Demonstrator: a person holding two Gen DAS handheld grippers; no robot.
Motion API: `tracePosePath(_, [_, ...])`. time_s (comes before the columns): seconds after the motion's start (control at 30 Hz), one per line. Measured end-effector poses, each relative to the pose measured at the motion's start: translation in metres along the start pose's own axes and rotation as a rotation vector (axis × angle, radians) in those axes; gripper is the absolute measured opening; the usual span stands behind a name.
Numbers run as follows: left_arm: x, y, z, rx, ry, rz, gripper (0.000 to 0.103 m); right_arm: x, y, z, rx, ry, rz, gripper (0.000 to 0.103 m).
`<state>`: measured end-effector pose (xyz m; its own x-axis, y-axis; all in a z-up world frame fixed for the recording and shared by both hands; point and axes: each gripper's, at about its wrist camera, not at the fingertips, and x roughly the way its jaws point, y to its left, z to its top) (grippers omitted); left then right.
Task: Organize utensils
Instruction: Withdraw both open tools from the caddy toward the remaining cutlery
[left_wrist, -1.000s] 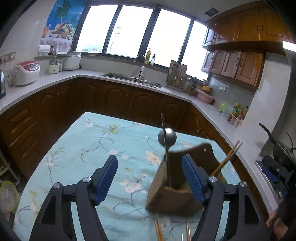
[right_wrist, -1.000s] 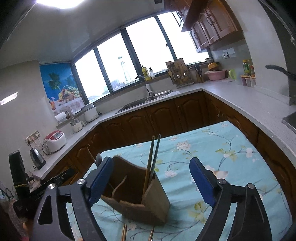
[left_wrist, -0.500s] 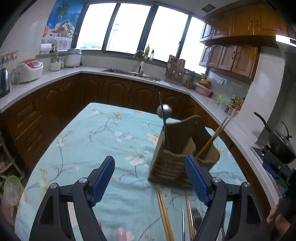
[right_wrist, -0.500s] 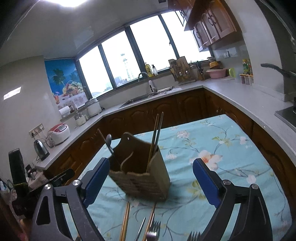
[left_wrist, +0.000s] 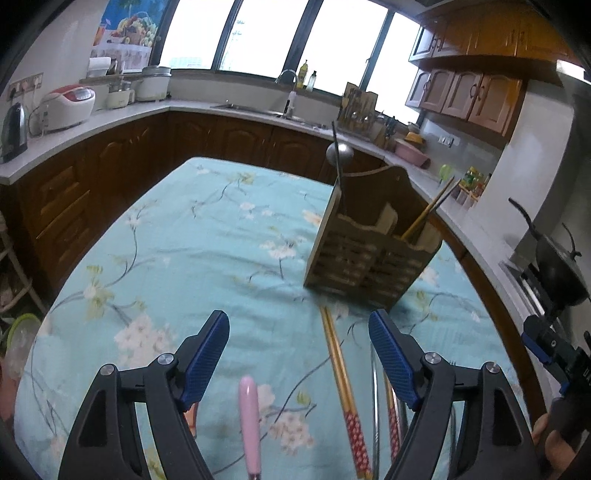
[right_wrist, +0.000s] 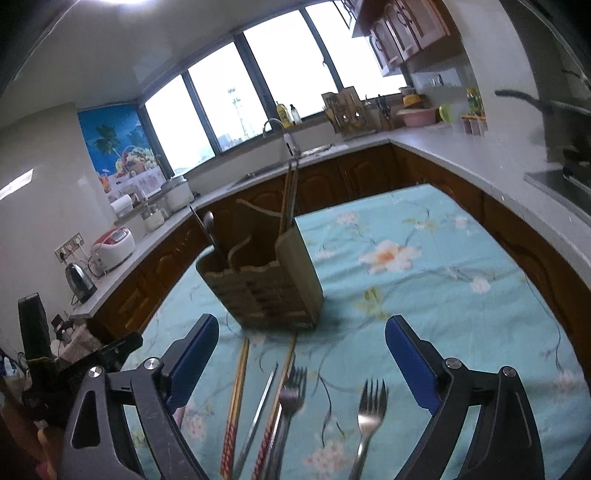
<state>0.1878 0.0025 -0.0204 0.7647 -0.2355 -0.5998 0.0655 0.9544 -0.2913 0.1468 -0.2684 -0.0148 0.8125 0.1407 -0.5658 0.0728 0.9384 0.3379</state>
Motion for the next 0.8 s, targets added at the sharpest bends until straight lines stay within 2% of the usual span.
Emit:
tracePosePath(0.4, [0.011,-0.005,-0.008,0.029,0.089,0.045,0.076,0.004,-0.013,-0.024,0.030,0.067,-0.013,0.093])
tracePosePath(0.7, [0.050,-0.019,-0.002,0.089,0.178,0.062,0.076,0.013,-0.026,-0.035,0.032,0.119,-0.046,0.093])
tracePosePath(0.8, [0.064,-0.022,0.000,0.105,0.204,0.063,0.070,0.018,-0.031,-0.038,0.040,0.141,-0.062,0.092])
